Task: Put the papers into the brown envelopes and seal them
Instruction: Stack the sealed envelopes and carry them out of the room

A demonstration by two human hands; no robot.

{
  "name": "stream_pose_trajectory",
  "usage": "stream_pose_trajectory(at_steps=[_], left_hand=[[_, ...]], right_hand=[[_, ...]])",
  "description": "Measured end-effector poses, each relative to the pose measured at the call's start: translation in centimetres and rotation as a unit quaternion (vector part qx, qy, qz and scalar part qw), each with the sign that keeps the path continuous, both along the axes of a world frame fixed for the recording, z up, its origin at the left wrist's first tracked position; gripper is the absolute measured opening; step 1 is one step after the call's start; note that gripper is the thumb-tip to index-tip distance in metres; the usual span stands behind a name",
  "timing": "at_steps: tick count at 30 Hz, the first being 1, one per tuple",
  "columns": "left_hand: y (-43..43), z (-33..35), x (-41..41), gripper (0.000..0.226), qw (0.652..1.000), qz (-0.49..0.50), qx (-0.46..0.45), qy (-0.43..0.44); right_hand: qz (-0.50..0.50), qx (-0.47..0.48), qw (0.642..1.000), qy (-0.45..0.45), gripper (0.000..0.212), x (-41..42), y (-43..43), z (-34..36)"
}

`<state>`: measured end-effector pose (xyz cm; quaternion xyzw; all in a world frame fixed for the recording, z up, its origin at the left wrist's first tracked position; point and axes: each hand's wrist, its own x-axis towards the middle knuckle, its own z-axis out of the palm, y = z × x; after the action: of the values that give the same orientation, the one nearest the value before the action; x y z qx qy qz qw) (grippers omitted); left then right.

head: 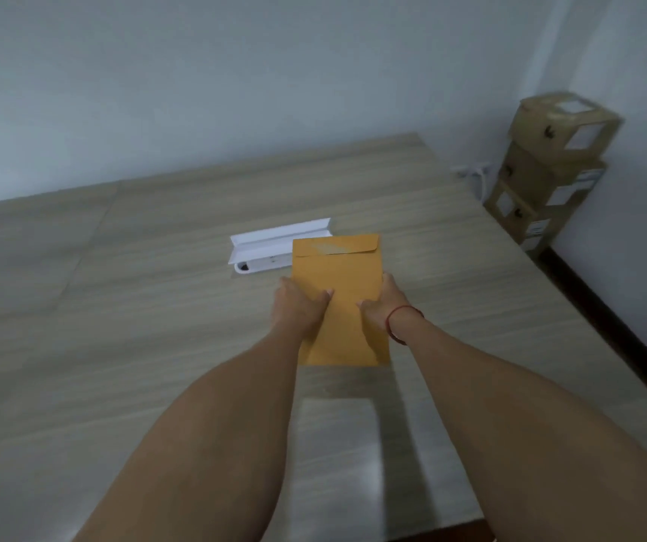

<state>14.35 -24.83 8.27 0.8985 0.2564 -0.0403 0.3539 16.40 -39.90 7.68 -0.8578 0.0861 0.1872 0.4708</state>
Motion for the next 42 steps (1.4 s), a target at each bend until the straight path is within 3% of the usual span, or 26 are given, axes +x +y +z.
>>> stream_pose_trajectory(at_steps=[4,8,12,15,23,27,30,36,42], left_hand=[[-8.6,3.0,2.2,0.089,0.991,-0.129,0.028,0.011],[-20.6,5.2,2.4,0.082,0.970,-0.240,0.023,0.004],[-34.2,6.8,0.0,0.081,0.933,-0.360,0.023,-0.011],[-45.4,7.8,-3.7,0.081,0.896,-0.445,0.011,-0.015],[-70.7,9.0,-21.7,0.075,0.794,-0.606,-0.041,-0.014],[-79.9,9.5,-32.4,0.069,0.730,-0.683,-0.027,-0.012],[-85.2,9.4,-39.1,0.073,0.696,-0.717,-0.030,-0.007],[-96.9,9.1,-53.5,0.069,0.617,-0.785,-0.043,-0.007],[-107.3,10.1,-67.3,0.078,0.543,-0.839,-0.032,0.005]], right_hand=[[-0.079,-0.019,0.997,0.018,0.058,-0.8,-8.9,2.3],[-0.175,-0.050,0.983,0.010,0.046,-3.7,-20.6,4.5],[-0.273,-0.064,0.960,0.011,0.024,-9.3,-33.1,6.4],[-0.355,-0.074,0.932,0.004,0.033,-15.5,-43.0,7.1],[-0.565,-0.083,0.821,-0.018,0.036,-36.8,-63.6,9.2],[-0.658,-0.068,0.749,-0.037,0.021,-48.6,-69.9,8.9],[-0.696,-0.054,0.716,-0.031,0.010,-55.7,-73.3,8.9],[-0.762,-0.064,0.645,-0.015,0.034,-70.4,-82.5,8.7],[-0.819,-0.060,0.570,-0.016,0.027,-84.1,-89.8,9.3]])
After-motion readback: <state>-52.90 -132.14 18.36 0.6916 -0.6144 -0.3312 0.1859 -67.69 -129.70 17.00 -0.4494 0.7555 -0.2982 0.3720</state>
